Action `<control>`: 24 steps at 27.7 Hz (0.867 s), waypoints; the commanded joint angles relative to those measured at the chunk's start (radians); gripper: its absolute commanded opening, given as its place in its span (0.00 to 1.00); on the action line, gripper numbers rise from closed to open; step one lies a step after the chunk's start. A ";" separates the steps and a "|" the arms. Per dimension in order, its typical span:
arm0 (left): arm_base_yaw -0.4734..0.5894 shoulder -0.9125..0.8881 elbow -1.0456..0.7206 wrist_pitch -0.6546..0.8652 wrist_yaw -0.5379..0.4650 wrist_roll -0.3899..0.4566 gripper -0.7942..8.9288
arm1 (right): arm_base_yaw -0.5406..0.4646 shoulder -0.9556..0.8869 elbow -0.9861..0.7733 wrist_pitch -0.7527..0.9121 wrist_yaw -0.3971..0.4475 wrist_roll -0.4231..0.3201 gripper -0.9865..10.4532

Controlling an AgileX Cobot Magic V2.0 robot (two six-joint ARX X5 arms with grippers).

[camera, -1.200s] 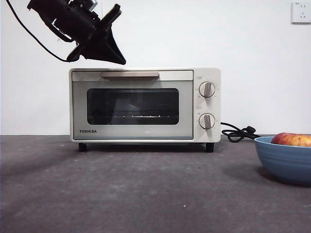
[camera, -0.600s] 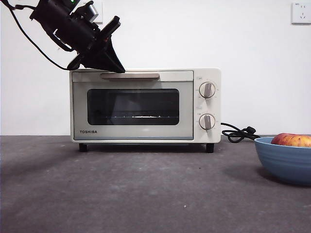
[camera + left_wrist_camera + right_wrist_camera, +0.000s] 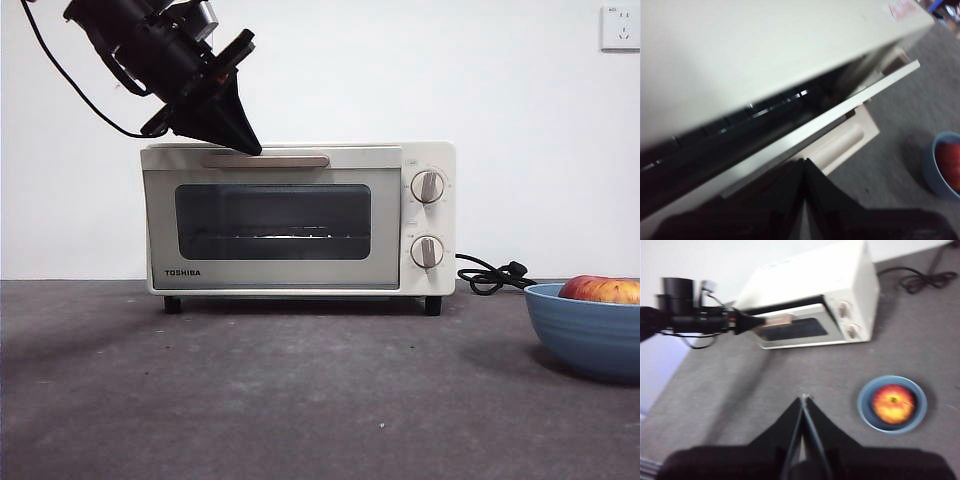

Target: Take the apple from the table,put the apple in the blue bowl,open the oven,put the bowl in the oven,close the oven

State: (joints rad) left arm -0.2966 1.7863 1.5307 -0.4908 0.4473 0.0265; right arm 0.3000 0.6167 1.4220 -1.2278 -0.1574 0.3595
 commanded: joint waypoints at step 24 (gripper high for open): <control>0.009 -0.054 -0.385 0.216 -0.028 -0.041 0.08 | 0.002 -0.002 0.000 -0.007 0.043 -0.022 0.08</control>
State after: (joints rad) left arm -0.3023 1.6623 1.1648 -0.3294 0.4992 0.0078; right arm 0.3000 0.6167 1.4220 -1.2377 -0.1188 0.3473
